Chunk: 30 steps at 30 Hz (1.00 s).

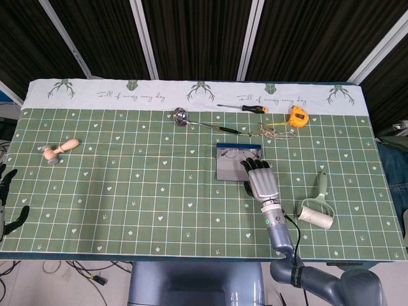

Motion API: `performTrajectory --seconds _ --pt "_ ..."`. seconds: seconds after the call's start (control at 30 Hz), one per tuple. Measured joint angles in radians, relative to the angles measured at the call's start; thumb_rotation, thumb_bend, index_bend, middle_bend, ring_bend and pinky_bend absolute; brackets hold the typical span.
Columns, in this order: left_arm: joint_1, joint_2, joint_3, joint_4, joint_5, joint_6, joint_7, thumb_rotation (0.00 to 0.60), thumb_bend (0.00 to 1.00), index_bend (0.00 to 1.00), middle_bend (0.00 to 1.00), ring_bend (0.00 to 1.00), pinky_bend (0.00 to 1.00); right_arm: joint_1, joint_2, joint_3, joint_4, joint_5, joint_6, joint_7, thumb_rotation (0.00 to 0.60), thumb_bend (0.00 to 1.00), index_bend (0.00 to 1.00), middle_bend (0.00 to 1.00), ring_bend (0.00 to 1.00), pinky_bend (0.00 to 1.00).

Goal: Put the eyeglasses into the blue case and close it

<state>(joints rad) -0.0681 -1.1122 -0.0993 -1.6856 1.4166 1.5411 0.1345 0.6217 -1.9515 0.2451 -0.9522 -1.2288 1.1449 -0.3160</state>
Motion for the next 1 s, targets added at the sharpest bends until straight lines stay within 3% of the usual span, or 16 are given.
performTrajectory --seconds 0.53,1.0 --pt "0.001 0.001 -0.001 -0.001 -0.002 0.001 -0.004 0.600 0.31 0.10 0.00 0.00 0.00 0.109 -0.035 0.096 0.156 0.018 -0.042 0.019 0.600 0.48 0.30 0.23 0.25 0.26" --pt "0.002 0.005 -0.002 -0.005 -0.004 0.002 -0.006 0.600 0.31 0.10 0.00 0.00 0.00 0.129 -0.064 0.081 0.212 0.021 -0.092 0.051 0.600 0.49 0.46 0.23 0.25 0.26"
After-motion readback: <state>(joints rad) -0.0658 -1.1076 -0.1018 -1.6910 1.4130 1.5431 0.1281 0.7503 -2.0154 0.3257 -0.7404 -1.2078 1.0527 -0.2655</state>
